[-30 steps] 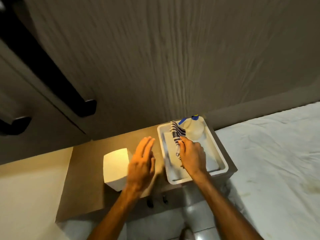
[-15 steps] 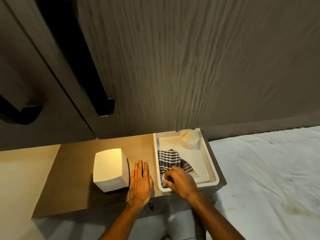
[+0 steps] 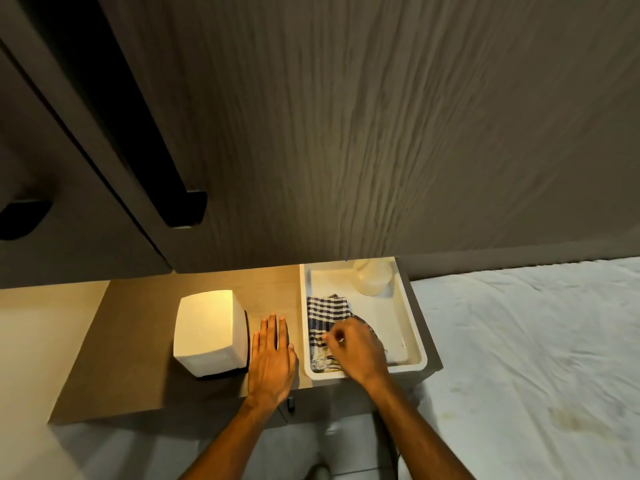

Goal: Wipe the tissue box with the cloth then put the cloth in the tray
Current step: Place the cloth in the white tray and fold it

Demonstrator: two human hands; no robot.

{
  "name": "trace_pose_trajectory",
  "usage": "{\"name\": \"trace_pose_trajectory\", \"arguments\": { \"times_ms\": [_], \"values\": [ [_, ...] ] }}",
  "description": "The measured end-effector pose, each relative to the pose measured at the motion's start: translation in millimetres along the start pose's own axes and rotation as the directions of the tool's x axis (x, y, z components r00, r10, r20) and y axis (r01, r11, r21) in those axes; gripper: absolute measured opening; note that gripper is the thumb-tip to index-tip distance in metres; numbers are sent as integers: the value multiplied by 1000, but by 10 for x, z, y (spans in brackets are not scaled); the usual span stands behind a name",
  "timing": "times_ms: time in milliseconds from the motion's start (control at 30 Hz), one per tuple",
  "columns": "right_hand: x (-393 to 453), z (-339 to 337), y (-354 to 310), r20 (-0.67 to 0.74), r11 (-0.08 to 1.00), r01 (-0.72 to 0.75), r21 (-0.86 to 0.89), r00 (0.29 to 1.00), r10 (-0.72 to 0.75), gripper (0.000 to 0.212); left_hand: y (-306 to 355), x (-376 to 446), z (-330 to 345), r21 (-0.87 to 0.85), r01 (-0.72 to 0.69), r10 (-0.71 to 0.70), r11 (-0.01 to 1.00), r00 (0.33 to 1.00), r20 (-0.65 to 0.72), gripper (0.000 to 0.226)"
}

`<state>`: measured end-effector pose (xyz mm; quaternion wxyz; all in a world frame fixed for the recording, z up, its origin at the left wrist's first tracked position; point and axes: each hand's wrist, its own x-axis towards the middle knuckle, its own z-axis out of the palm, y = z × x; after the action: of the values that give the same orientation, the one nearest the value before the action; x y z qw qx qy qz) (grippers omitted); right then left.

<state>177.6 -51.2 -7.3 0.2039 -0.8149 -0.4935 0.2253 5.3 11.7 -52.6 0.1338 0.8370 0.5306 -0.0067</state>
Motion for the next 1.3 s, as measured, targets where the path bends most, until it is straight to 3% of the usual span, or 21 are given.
{"name": "trace_pose_trajectory", "arguments": {
  "times_ms": [67,233,367,533,667,800,933,1067,1200,1233,1300],
  "values": [
    [10,-8,52,-133,985,-156,77,977,165,33,5,-2,-17,-2,1,-1,1000,1000,9,61],
    [130,72,57,-14,908,-384,167,920,392,41,34,8,-38,-11,3,-2,1000,1000,30,62],
    [200,126,64,-24,856,-432,283,889,457,30,23,-2,-45,-15,-1,2,1000,999,37,63],
    [236,176,37,-10,832,-467,299,871,492,43,24,-21,-73,-16,-7,8,1000,999,43,62],
    [286,193,16,15,786,-512,347,841,541,30,29,-28,-96,-14,-4,5,1000,999,53,62],
    [300,161,9,30,783,-476,400,861,508,15,31,-21,-105,-7,-8,9,1000,998,61,63],
    [267,27,-1,50,788,-335,517,931,363,13,24,-33,-127,-32,-14,16,999,998,61,62],
    [257,-199,37,151,661,-305,685,948,280,20,21,-35,-147,-16,-21,22,1000,997,71,62],
    [307,-320,133,316,372,-362,855,931,180,27,20,-39,-139,-13,-16,17,1000,997,78,63],
    [311,-315,170,355,352,-392,850,920,169,28,19,-43,-128,-17,-17,18,1000,997,72,62],
    [292,-270,236,414,446,-457,770,889,196,27,13,-47,-110,-22,-19,20,1000,998,58,61]
  ]
}}
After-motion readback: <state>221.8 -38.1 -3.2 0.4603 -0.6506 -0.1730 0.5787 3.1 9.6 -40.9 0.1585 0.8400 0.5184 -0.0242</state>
